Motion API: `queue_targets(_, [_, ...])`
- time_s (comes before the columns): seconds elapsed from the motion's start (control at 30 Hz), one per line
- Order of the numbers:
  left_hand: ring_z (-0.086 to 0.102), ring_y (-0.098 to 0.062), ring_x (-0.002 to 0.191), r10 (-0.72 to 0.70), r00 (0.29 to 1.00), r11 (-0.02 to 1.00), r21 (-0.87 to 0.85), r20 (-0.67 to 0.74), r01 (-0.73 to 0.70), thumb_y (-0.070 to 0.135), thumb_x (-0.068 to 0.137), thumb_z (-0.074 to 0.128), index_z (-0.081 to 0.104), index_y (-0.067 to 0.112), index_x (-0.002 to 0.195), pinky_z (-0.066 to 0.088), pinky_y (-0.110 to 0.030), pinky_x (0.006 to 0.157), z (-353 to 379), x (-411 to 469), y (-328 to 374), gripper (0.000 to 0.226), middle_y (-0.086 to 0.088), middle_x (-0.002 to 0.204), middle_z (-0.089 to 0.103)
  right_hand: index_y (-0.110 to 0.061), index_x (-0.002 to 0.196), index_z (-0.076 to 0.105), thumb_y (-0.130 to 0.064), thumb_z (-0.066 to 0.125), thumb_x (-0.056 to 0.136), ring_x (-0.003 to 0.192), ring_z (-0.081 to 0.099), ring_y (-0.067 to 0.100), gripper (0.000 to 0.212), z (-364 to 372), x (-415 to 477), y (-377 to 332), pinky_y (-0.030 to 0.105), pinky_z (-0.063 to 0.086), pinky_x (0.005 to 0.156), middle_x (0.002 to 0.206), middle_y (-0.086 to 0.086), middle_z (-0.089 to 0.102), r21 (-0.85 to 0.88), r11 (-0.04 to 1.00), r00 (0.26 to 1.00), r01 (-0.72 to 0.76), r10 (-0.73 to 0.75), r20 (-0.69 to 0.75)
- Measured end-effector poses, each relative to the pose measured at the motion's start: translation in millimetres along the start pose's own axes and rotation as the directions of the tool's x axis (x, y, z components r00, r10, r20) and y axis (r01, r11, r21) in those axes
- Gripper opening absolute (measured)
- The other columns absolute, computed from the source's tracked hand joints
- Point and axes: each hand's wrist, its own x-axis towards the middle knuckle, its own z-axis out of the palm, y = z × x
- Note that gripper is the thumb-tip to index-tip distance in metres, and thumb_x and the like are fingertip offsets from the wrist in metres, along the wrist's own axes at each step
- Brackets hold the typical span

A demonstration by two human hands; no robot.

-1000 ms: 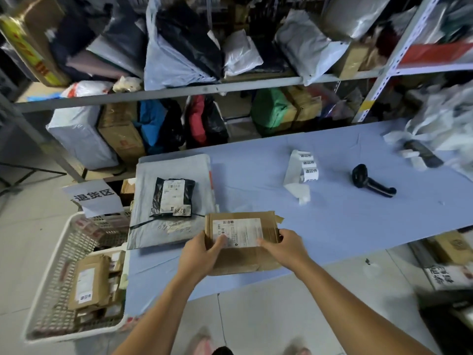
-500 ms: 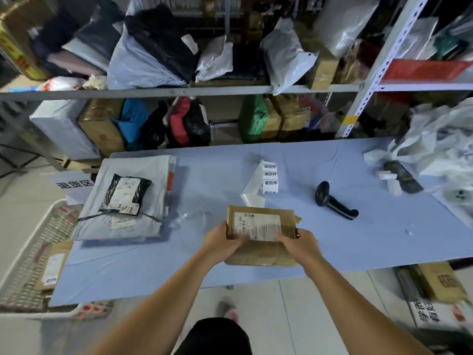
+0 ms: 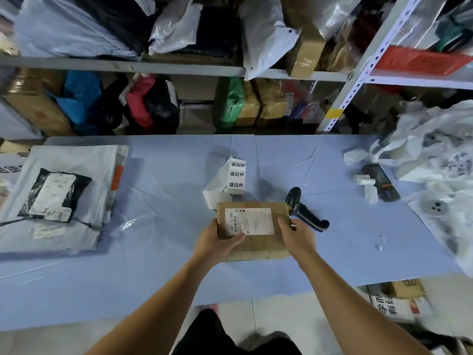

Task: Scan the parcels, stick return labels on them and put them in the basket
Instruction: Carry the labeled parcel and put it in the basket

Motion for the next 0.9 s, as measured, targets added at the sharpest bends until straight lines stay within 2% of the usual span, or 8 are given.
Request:
queue_targets(0.07, [0.066, -0.005, 0.096, -0.027, 0.999, 0.999, -0.018, -0.030, 0.026, 0.059, 0.065, 0.080, 0.059, 0.035, 0.113, 0.058, -0.037, 0.083, 8, -4, -2, 0.059, 0.023, 0.102, 0.068, -0.014, 0.090, 0.066, -0.034, 0.052, 0.093, 0.069, 0.060, 0.022, 0.025, -14, 17, 5, 0.029, 0.044, 0.056, 0.075, 0.001, 0.064, -0.047, 0.999, 0.993, 0.007, -0.013, -0.120])
queue_targets(0.13, [0.065, -0.004, 0.094, -0.043, 0.995, 0.999, -0.005, -0.085, 0.043, 0.059, 0.065, 0.080, 0.060, 0.035, 0.112, 0.058, -0.035, 0.084, 15, -8, -2, 0.057, 0.024, 0.099, 0.067, -0.011, 0.112, 0.064, -0.017, 0.054, 0.091, 0.096, 0.059, 0.032, 0.024, -29, 39, 11, 0.035, 0.046, 0.071, 0.103, 0.010, 0.065, -0.189, 0.982, 0.974, 0.022, -0.063, -0.216])
queue_targets(0.2, [0.066, -0.003, 0.092, -0.066, 0.991, 0.998, -0.026, -0.117, 0.063, 0.054, 0.065, 0.083, 0.062, 0.033, 0.111, 0.058, -0.034, 0.085, 21, -10, 2, 0.055, 0.021, 0.098, 0.068, -0.010, 0.131, 0.054, -0.013, 0.060, 0.088, 0.119, 0.047, 0.035, 0.044, -40, 62, 16, 0.043, 0.043, 0.090, 0.128, 0.015, 0.053, -0.401, 0.915, 0.979, 0.055, -0.129, -0.159])
queue_targets(0.27, [0.067, -0.004, 0.089, -0.093, 0.984, 0.995, -0.050, -0.152, 0.086, 0.048, 0.065, 0.085, 0.065, 0.030, 0.110, 0.059, -0.034, 0.082, 27, -13, 7, 0.052, 0.018, 0.097, 0.069, -0.012, 0.142, 0.042, -0.019, 0.065, 0.088, 0.126, 0.040, 0.034, 0.059, -46, 82, 19, 0.043, 0.040, 0.098, 0.137, 0.015, 0.045, -0.602, 0.794, 0.992, 0.089, -0.125, -0.018])
queue_targets(0.53, [0.064, 0.009, 0.066, -0.165, 0.929, 0.985, -0.100, -0.333, 0.139, 0.041, 0.061, 0.089, 0.068, 0.033, 0.094, 0.055, -0.020, 0.058, 45, -23, 9, 0.039, 0.017, 0.080, 0.069, -0.019, 0.131, 0.042, -0.033, 0.070, 0.086, 0.109, 0.060, 0.023, 0.055, -53, 130, 24, 0.031, 0.046, 0.075, 0.116, 0.004, 0.061, -0.865, 0.398, 0.951, 0.305, -0.171, 0.256])
queue_targets(0.6, [0.065, 0.005, 0.067, -0.170, 0.919, 0.984, -0.102, -0.356, 0.143, 0.042, 0.062, 0.090, 0.067, 0.034, 0.094, 0.054, -0.021, 0.057, 48, -26, 11, 0.040, 0.017, 0.080, 0.068, -0.022, 0.134, 0.039, -0.030, 0.070, 0.085, 0.105, 0.064, 0.024, 0.059, -59, 131, 17, 0.031, 0.048, 0.075, 0.110, 0.005, 0.063, -0.841, 0.452, 0.955, 0.296, -0.165, 0.247])
queue_targets(0.77, [0.064, 0.002, 0.059, -0.203, 0.911, 0.976, -0.153, -0.360, 0.157, 0.042, 0.062, 0.089, 0.069, 0.030, 0.100, 0.046, -0.019, 0.044, 50, -32, 15, 0.045, 0.013, 0.083, 0.067, -0.029, 0.119, 0.056, -0.014, 0.056, 0.078, 0.076, 0.063, 0.028, 0.043, -80, 109, -7, 0.030, 0.045, 0.065, 0.082, -0.001, 0.057, -0.436, 0.849, 0.954, 0.299, -0.255, 0.158])
queue_targets(0.9, [0.064, 0.000, 0.062, -0.196, 0.917, 0.977, -0.150, -0.348, 0.152, 0.042, 0.062, 0.089, 0.068, 0.028, 0.101, 0.044, -0.015, 0.042, 47, -34, 18, 0.046, 0.014, 0.084, 0.067, -0.034, 0.087, 0.060, -0.025, 0.061, 0.078, 0.074, 0.064, 0.025, 0.013, -103, 74, -37, 0.038, 0.054, 0.069, 0.079, -0.001, 0.066, -0.254, 0.837, 0.855, 0.484, -0.391, 0.341])
